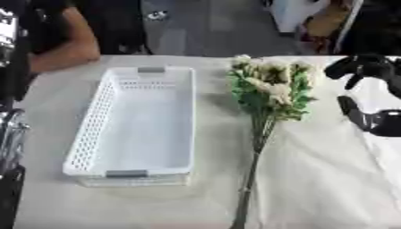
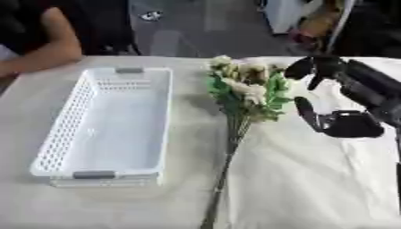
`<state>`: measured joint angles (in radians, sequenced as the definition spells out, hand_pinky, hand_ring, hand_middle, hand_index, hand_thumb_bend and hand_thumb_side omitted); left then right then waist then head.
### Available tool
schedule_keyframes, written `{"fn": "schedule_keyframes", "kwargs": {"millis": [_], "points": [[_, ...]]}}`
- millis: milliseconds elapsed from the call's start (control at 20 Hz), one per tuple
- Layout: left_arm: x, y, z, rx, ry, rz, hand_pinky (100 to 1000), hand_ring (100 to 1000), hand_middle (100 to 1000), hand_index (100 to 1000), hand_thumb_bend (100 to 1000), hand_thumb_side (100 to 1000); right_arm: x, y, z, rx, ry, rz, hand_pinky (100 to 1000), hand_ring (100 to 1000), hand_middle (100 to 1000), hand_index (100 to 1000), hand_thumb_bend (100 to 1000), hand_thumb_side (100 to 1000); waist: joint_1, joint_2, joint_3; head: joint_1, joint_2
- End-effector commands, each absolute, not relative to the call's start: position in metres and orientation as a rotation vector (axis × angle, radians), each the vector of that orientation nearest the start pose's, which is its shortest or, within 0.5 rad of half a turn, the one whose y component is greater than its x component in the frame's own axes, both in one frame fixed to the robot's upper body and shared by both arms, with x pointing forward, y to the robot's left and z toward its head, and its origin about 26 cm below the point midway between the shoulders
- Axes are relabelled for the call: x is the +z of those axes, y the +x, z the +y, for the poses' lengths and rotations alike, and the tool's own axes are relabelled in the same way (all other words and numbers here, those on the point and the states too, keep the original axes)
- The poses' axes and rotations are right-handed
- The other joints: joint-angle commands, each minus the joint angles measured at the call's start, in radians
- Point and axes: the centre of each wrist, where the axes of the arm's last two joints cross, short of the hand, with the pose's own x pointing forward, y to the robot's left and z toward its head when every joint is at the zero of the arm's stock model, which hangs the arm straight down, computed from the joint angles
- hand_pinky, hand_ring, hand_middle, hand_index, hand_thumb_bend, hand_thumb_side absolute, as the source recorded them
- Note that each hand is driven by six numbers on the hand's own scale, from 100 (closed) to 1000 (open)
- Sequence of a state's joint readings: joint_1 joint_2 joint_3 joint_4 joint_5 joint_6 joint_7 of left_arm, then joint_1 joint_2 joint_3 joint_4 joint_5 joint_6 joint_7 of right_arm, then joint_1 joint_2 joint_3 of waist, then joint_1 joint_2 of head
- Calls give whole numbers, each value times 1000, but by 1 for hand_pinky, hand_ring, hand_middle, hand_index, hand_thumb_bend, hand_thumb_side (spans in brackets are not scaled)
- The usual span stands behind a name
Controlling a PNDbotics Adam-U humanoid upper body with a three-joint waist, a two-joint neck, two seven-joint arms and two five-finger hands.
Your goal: Pick up objects on the table and place them in the box.
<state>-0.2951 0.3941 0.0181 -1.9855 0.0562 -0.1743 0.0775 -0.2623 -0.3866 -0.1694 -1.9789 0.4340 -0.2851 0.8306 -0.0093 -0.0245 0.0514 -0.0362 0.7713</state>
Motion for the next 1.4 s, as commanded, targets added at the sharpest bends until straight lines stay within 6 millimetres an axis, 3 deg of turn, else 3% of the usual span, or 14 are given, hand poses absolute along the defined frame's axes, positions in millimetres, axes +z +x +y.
{"fn": "schedule_keyframes", "kwargs": {"millis": [50,500,550,600,650,800,1000,1100,1400], "points": [[213,299,277,-364,191,-2466,475,604,716,709,100,775,216,291,-316,1596,-483,-1836,625,781,810,855,100,374,2,-9,0,-12,-1],[213,299,277,-367,191,-2464,476,604,716,709,100,774,216,292,-316,1590,-466,-1854,619,780,811,855,100,377,2,-9,1,-15,-1],[212,298,277,-365,192,-2462,475,605,719,709,100,777,216,292,-314,1585,-449,-1867,603,777,817,862,100,428,3,-9,6,-11,-1],[211,298,278,-362,195,-2458,475,605,719,709,100,777,215,292,-313,1570,-412,-1892,606,777,816,860,100,420,4,-9,14,-3,-1],[211,298,278,-361,198,-2453,474,606,722,710,100,779,216,292,-313,1558,-376,-1909,592,777,830,873,100,482,4,-10,20,5,-1],[209,297,279,-377,205,-2437,475,607,722,710,100,777,220,290,-323,1558,-300,-1922,589,781,844,883,100,503,-4,-17,24,19,-1],[208,296,283,-398,221,-2417,475,607,722,710,100,777,242,292,-357,1599,-278,-1919,599,789,859,897,100,467,-19,-33,23,48,-1],[207,295,283,-409,224,-2409,475,607,722,710,100,776,260,294,-370,1645,-312,-1923,643,805,862,904,100,350,-25,-40,25,58,-1],[208,296,283,-421,221,-2407,476,607,721,710,100,775,305,302,-380,1885,-477,-1954,784,877,878,901,100,265,-32,-47,40,65,-1]]}}
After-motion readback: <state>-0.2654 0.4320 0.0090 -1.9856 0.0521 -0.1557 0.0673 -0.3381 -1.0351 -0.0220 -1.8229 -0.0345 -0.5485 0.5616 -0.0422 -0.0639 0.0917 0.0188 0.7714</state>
